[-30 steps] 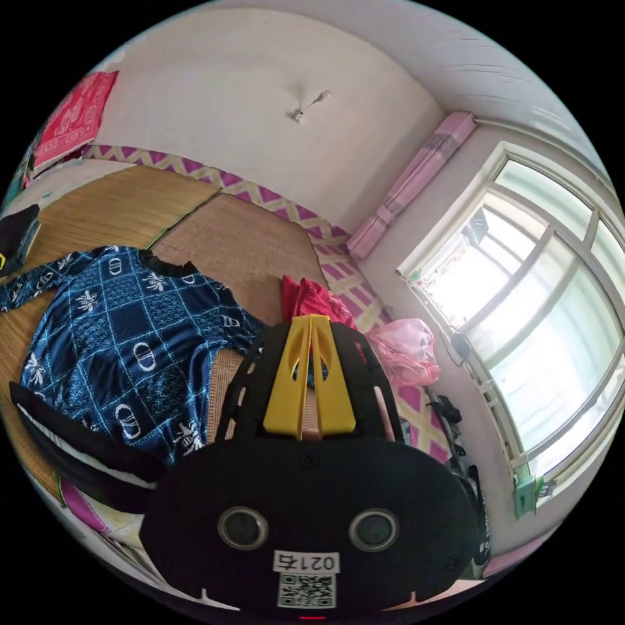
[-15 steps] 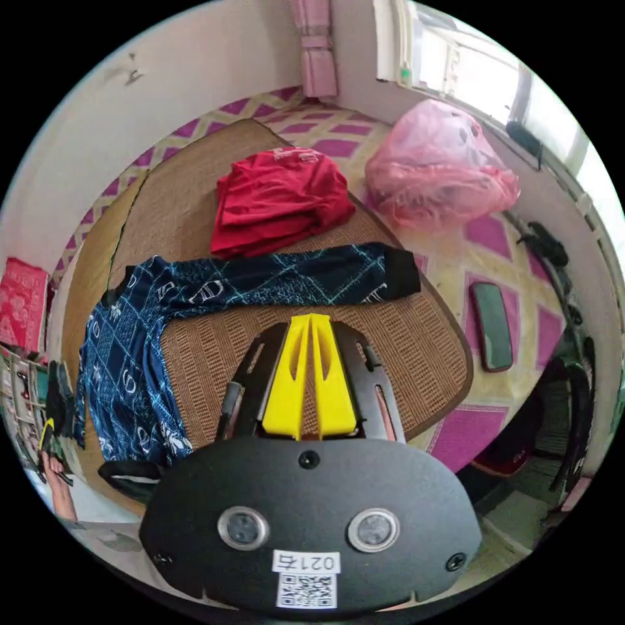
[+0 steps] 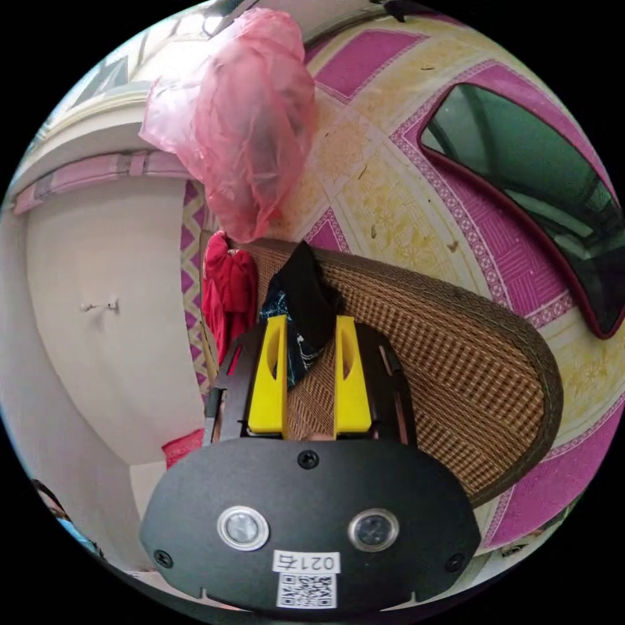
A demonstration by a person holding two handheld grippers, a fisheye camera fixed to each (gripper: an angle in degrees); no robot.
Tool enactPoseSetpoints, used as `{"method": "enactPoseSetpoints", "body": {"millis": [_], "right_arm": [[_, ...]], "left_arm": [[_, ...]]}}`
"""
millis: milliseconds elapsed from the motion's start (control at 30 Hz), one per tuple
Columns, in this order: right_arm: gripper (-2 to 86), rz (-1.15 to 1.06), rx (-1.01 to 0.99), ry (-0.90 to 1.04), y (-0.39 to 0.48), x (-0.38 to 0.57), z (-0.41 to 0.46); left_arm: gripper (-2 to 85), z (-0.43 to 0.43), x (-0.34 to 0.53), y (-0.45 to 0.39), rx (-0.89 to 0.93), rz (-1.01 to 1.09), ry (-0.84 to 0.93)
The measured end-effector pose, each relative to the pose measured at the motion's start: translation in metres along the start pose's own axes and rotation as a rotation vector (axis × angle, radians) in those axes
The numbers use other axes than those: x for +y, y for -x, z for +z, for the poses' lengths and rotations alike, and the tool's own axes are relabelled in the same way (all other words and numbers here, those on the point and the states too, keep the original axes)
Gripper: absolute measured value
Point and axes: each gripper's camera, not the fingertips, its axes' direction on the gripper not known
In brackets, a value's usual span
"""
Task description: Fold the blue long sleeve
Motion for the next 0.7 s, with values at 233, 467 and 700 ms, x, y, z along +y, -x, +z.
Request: {"method": "enactPoseSetpoints", "body": {"millis": [233, 467, 700], "right_arm": [[5.2, 0.076, -0.012, -0.020, -0.018, -0.014, 0.023], [3.0, -0.101, 0.067, -0.054, 0.047, -0.001, 0.020], [2.6, -0.729, 0.055, -0.016, 0.266, 0.097, 0.020]], "left_arm": [[-1.0, 0.002, -0.011, -0.005, -0.007, -0.007, 0.021], [-1.0, 0.011, 0.001, -0.003, 0.004, -0.016, 0.011], [-1.0, 0.053, 0.047, 0.029, 0.062, -0.066, 0.025]]}}
